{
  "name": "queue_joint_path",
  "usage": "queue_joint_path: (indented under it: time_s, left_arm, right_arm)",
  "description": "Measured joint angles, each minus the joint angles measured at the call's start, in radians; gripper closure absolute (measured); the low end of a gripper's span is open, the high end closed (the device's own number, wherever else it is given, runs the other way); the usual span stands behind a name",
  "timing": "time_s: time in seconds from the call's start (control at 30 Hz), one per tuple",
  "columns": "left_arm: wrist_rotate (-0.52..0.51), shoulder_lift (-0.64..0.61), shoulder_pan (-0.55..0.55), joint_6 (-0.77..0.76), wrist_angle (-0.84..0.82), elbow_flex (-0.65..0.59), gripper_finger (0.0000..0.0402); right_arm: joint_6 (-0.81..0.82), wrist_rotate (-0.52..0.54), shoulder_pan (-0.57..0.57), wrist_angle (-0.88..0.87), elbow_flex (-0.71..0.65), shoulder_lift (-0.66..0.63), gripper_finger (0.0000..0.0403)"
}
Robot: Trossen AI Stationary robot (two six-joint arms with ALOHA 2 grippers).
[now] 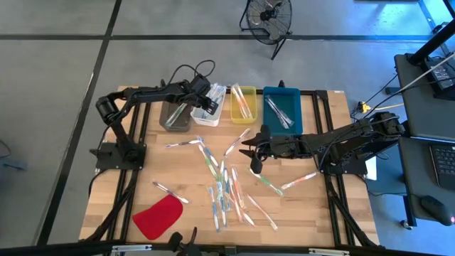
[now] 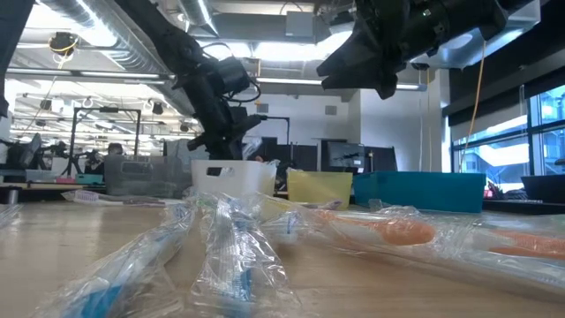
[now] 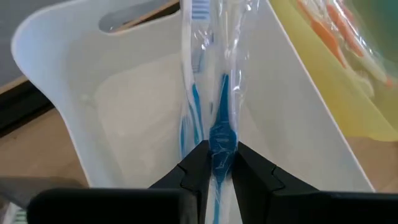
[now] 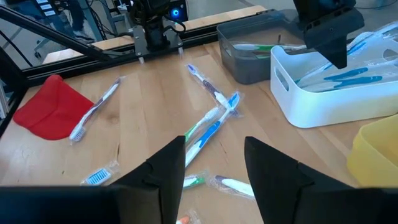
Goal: Pick & Place Toothbrushes
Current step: Put the blue toothbrush into the white bin, then put the green toothbrush into the black bin
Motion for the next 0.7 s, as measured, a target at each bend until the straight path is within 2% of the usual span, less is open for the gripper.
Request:
queue_joint_path:
  time_s: [0.47, 0.7]
  left_arm:
    - [-0.003, 0.0, 0.0, 0.026, 0.006, 0.0, 0.0271]
    - [-0.002, -0.026, 0.023, 0.06, 0.006, 0.0, 0.0242]
  right_arm:
    - [0.0, 0.0, 0.0, -0.006, 0.0, 0.0, 0.0212]
    - [0.003, 0.0, 0.0, -0.007, 0.0, 0.0, 0.0217]
